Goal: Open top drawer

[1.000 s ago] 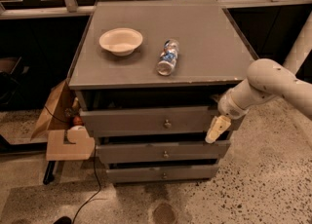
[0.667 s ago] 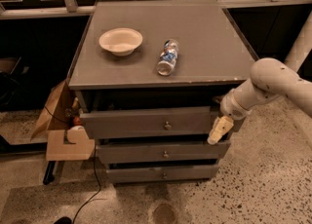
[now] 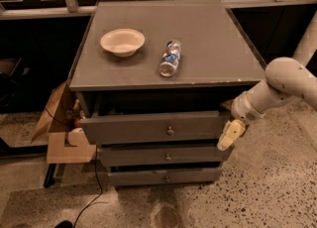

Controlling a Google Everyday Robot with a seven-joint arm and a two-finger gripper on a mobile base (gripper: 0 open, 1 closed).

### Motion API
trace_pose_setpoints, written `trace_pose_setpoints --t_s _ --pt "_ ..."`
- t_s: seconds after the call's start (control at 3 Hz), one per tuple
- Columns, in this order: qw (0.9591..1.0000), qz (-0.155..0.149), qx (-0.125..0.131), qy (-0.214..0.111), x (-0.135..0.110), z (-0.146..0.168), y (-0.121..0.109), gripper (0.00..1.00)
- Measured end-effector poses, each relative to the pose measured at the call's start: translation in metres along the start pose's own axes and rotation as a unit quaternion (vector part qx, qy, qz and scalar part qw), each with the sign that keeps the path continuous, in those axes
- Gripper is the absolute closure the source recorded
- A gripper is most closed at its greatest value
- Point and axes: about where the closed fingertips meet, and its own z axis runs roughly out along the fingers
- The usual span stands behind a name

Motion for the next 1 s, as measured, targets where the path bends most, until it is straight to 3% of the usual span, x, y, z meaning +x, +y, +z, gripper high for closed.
trace_pose_setpoints --t_s 0.67,1.0 --pt "0.9971 0.028 -0.07 -0.003 0.007 -0.021 0.032 0.0" --pt "0.9921 0.047 -0.116 0.013 0.014 -0.03 0.05 0.0"
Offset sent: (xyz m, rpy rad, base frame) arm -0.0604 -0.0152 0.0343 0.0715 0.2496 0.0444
